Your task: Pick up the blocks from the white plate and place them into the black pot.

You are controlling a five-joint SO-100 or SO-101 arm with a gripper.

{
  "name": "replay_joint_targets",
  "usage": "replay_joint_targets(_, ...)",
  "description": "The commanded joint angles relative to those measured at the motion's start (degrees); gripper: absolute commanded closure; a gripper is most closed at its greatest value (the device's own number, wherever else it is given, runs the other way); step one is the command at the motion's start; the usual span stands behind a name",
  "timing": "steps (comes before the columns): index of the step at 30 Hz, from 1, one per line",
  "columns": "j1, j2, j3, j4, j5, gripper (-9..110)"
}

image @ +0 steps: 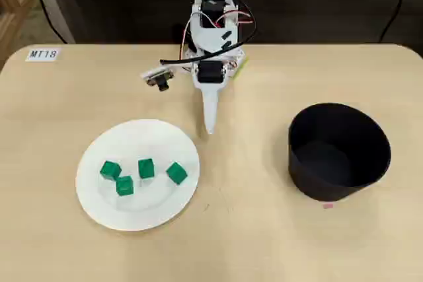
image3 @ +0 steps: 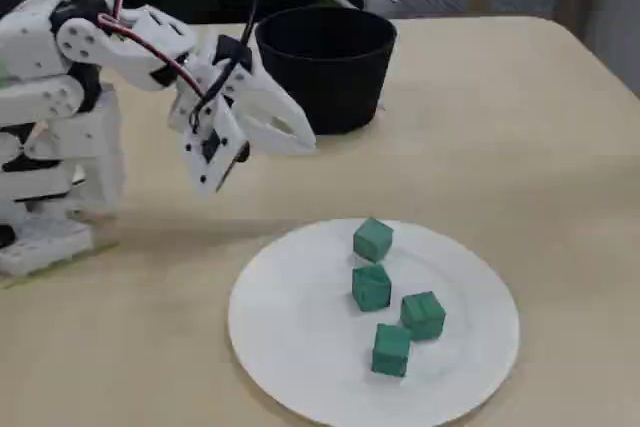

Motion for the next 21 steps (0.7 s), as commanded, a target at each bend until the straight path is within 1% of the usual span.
replay_joint_targets(1, 6.33, -16.87, -8.70, 0.53, -1.32, 104)
replay_joint_targets(12, 6.50, -16.96, -10.11, -0.26, -1.05, 104)
replay_joint_targets(15, 5.98, -23.82, -17.05, 0.88, -2.72, 104)
replay_joint_targets(21, 6.24, -43.77, -38.50, 7.12, -5.19, 104)
